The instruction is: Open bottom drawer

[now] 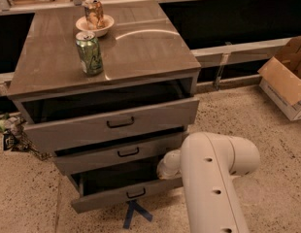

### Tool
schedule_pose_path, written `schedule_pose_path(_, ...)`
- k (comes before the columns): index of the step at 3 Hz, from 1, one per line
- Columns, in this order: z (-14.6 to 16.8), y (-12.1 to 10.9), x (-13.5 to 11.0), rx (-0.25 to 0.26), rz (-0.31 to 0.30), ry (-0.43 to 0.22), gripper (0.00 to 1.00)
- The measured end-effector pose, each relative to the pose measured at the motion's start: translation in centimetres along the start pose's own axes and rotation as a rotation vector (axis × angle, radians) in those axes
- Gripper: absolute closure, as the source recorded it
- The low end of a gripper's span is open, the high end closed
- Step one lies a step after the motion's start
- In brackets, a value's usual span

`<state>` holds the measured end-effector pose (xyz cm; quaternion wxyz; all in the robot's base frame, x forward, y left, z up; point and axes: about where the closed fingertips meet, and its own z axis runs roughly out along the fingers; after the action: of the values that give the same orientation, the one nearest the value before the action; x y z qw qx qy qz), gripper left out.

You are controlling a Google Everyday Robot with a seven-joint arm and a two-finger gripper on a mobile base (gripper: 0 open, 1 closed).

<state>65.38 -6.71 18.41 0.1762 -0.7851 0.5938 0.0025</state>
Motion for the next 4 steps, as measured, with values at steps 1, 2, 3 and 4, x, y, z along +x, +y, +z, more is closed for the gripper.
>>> schedule_pose_path(1, -0.4, 1.6, -0.2, -0.065, 0.029, -0.011, 1.00)
schedule_pose_path(2, -0.8, 3.2, -0.8, -0.129, 0.071, -0.023, 1.00)
schedule_pose_path(3, -0.7, 3.3, -0.9, -0.132, 0.073, -0.024, 1.00)
schedule_pose_path(4, 1.8, 1.8, -0.8, -0.110, 0.078, -0.011, 1.00)
